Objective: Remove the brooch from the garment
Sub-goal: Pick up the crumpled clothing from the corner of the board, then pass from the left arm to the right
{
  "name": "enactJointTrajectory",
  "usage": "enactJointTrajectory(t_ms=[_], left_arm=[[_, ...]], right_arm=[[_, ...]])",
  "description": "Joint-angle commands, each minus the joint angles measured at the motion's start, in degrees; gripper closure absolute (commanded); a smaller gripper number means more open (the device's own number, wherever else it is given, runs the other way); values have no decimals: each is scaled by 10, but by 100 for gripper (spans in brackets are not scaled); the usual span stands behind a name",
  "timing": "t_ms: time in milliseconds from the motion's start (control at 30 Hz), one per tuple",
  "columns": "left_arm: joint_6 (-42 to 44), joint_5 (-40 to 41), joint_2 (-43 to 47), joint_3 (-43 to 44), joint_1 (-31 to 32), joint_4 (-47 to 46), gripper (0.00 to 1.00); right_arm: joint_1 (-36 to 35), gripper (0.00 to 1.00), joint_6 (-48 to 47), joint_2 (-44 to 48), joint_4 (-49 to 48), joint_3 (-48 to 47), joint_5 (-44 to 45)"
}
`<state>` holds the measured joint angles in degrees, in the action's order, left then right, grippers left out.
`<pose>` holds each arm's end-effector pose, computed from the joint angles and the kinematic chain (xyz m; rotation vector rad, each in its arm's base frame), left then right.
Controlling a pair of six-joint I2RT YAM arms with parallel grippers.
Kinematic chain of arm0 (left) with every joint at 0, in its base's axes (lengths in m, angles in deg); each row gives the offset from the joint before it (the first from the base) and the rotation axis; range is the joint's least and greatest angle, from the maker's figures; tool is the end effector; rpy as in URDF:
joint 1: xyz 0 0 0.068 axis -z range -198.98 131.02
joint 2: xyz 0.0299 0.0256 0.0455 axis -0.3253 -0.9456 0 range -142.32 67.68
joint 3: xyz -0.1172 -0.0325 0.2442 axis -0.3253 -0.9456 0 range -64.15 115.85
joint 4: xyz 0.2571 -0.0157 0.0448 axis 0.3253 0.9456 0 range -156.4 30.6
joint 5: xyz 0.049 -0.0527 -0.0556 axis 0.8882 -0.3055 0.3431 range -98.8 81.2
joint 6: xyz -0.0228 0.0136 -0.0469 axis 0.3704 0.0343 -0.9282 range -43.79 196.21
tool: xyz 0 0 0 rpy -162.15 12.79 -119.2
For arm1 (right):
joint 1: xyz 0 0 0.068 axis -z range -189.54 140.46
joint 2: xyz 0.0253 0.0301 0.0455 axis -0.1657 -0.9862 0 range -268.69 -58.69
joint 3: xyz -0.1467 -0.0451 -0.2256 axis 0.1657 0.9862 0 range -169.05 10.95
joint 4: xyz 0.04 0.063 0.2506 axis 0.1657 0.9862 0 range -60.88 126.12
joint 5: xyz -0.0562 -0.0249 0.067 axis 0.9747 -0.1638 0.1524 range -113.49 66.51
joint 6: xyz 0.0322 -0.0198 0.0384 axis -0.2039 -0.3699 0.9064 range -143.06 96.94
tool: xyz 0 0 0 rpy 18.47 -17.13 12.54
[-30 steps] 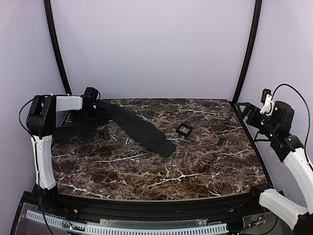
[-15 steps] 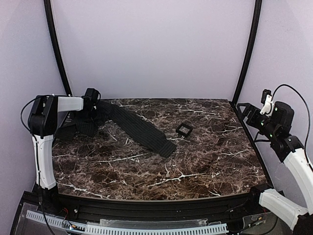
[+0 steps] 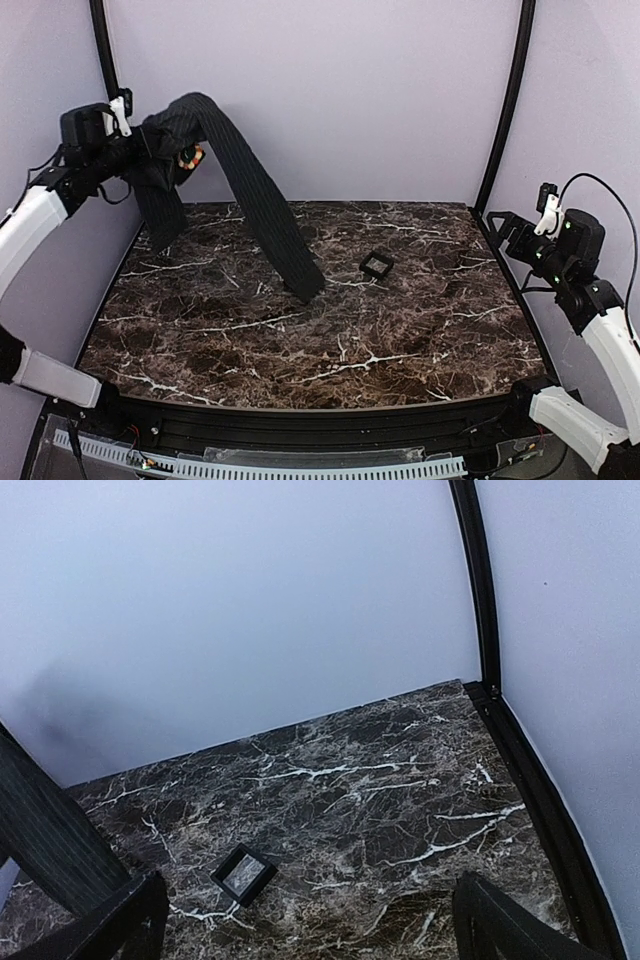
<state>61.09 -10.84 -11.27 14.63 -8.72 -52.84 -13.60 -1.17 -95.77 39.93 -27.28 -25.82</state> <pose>0.3156 -0.0585 0.4059 -0.0518 1.8231 -0.3462 0.1606 0.0128 0.3192 0.2419 1.7365 0.3671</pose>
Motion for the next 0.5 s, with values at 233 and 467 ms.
enactJointTrajectory(t_ms=[233, 467], left_arm=[[-13, -139, 222, -7, 2, 70, 99], [-41, -235, 279, -57, 2, 120, 99]], right_arm=[[3, 1, -15, 4, 7, -20, 2], [3, 1, -39, 4, 0, -21, -100]])
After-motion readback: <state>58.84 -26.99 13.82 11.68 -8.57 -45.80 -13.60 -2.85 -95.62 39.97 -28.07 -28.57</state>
